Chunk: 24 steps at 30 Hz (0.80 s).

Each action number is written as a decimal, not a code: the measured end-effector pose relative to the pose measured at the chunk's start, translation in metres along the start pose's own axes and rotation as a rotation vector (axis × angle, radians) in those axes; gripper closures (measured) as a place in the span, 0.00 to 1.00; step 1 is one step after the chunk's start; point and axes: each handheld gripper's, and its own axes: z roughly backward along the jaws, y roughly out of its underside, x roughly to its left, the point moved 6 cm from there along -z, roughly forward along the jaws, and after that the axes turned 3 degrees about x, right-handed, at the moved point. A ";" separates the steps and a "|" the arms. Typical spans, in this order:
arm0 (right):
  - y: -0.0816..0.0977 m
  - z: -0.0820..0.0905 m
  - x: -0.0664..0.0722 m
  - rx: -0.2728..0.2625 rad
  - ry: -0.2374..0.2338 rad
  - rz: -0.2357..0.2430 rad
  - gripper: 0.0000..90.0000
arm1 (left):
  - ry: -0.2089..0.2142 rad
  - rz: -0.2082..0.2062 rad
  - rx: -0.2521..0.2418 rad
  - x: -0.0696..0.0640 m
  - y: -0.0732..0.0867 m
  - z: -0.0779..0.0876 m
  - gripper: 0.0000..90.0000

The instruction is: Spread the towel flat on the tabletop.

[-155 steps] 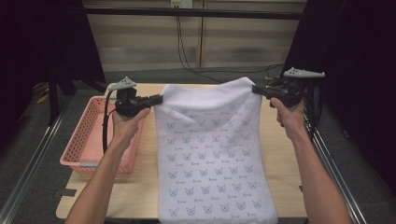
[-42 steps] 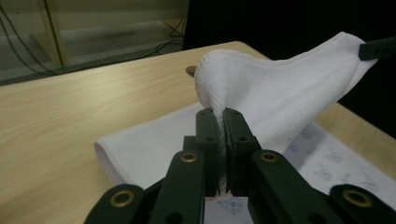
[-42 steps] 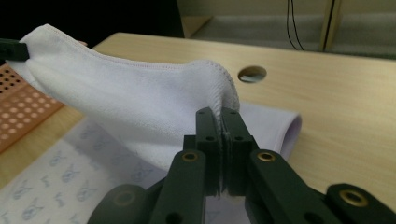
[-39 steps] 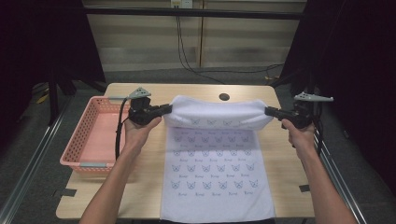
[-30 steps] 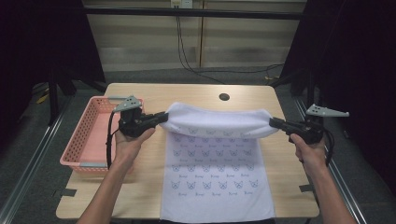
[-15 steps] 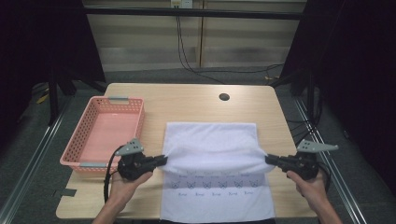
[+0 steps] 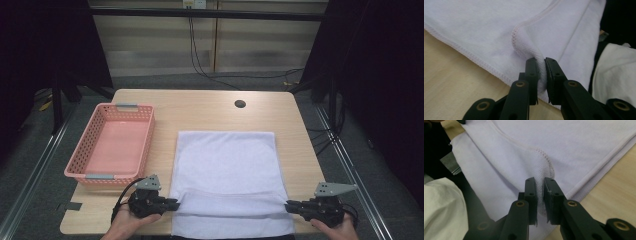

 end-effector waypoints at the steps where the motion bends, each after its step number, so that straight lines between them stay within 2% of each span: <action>1: 0.000 0.001 0.001 -0.004 -0.002 -0.003 0.90 | 0.010 -0.007 0.010 -0.002 0.001 0.002 0.90; 4: 0.001 0.004 0.004 0.000 -0.014 0.012 0.88 | 0.018 -0.012 0.008 -0.005 0.001 0.007 0.89; 6: 0.007 0.009 0.010 0.021 -0.019 0.014 0.87 | 0.023 -0.022 -0.009 -0.009 0.002 0.013 0.89; 7: 0.008 0.012 0.012 0.010 -0.019 0.024 0.87 | 0.048 -0.032 -0.002 -0.013 0.004 0.016 0.88; 8: 0.008 0.012 0.012 0.010 -0.019 0.024 0.87 | 0.048 -0.032 -0.002 -0.013 0.004 0.016 0.87; 9: 0.006 0.016 0.015 -0.016 -0.019 0.021 0.85 | 0.038 -0.029 -0.007 -0.013 0.005 0.017 0.85; 10: 0.005 0.016 0.015 -0.028 -0.013 0.019 0.83 | 0.059 -0.030 -0.019 -0.014 0.004 0.020 0.83; 11: 0.005 0.016 0.015 -0.028 -0.013 0.019 0.83 | 0.059 -0.030 -0.019 -0.014 0.004 0.020 0.82; 13: -0.001 0.013 0.010 -0.041 0.009 0.022 0.80 | 0.074 -0.029 -0.066 -0.014 -0.002 0.023 0.80; 14: -0.005 0.010 0.006 -0.050 0.017 0.021 0.80 | 0.063 -0.031 -0.076 -0.012 -0.004 0.023 0.76; 15: -0.008 0.009 0.003 -0.056 0.022 0.023 0.79 | 0.045 -0.022 -0.085 -0.009 -0.007 0.023 0.74; 16: -0.017 0.003 -0.007 -0.066 0.042 0.011 0.76 | 0.038 -0.020 -0.087 -0.004 -0.009 0.022 0.73; 17: -0.022 -0.001 -0.013 -0.064 0.057 0.004 0.77 | 0.009 0.023 -0.120 0.010 -0.017 0.017 0.73; 19: -0.033 -0.011 -0.024 -0.064 0.064 0.005 0.75 | -0.039 0.049 -0.120 0.028 -0.027 0.009 0.74; 20: -0.040 -0.019 -0.031 -0.054 0.079 0.003 0.74 | -0.039 0.049 -0.120 0.028 -0.027 0.009 0.75; 21: -0.040 -0.019 -0.031 -0.054 0.079 0.003 0.74 | -0.052 0.055 -0.117 0.035 -0.032 0.005 0.75; 22: -0.049 -0.031 -0.040 -0.038 0.091 0.002 0.71 | -0.066 0.056 -0.108 0.045 -0.040 -0.001 0.74; 23: -0.052 -0.036 -0.043 -0.027 0.091 -0.001 0.69 | -0.078 0.073 -0.118 0.055 -0.049 -0.007 0.74; 24: -0.052 -0.036 -0.043 -0.027 0.091 -0.001 0.69 | -0.078 0.073 -0.118 0.055 -0.049 -0.007 0.73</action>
